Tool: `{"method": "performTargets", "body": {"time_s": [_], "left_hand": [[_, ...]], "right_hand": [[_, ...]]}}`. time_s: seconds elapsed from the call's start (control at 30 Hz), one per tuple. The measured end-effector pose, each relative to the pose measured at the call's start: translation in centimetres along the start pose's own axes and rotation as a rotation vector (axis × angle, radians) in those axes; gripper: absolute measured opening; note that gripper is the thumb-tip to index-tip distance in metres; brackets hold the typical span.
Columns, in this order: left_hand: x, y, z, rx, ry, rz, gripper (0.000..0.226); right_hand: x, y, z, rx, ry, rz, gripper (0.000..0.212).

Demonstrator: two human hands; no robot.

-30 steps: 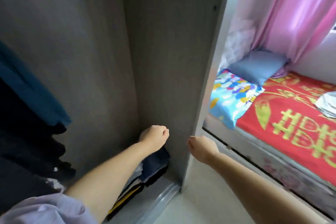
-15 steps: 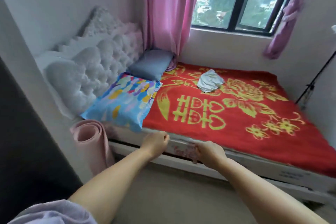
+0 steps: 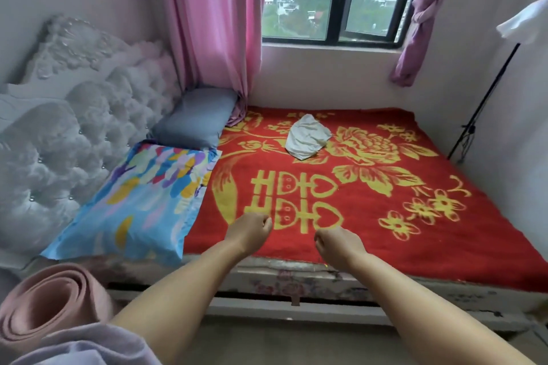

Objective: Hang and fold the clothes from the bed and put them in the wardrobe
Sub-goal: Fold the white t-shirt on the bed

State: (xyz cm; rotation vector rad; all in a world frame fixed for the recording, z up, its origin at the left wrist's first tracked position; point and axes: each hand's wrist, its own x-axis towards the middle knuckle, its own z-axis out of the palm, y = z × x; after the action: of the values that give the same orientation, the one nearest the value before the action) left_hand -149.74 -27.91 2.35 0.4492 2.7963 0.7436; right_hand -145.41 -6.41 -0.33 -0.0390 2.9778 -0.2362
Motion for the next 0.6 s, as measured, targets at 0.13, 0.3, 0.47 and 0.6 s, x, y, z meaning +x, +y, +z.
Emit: {"method": "performTargets", "body": {"time_s": [0.13, 0.3, 0.47, 0.6], "left_hand": [[8.6, -0.2, -1.9, -0.001, -0.028, 0.066, 0.037], [18.5, 0.5, -3.0, 0.006, -0.058, 0.107, 0.037], [25.7, 1.5, 0.4, 0.032, -0.160, 0.150, 0.037], [32.4, 1.8, 3.1, 0.053, -0.192, 0.119, 0.037]], "right_hand": [[6.1, 2.0, -1.8, 0.045, 0.050, 0.092, 0.029], [12.3, 5.3, -3.4, 0.072, 0.062, 0.199, 0.029], [17.4, 10.5, -1.7, 0.097, 0.017, 0.280, 0.031], [23.4, 15.1, 0.0, 0.110, -0.034, 0.290, 0.032]]}}
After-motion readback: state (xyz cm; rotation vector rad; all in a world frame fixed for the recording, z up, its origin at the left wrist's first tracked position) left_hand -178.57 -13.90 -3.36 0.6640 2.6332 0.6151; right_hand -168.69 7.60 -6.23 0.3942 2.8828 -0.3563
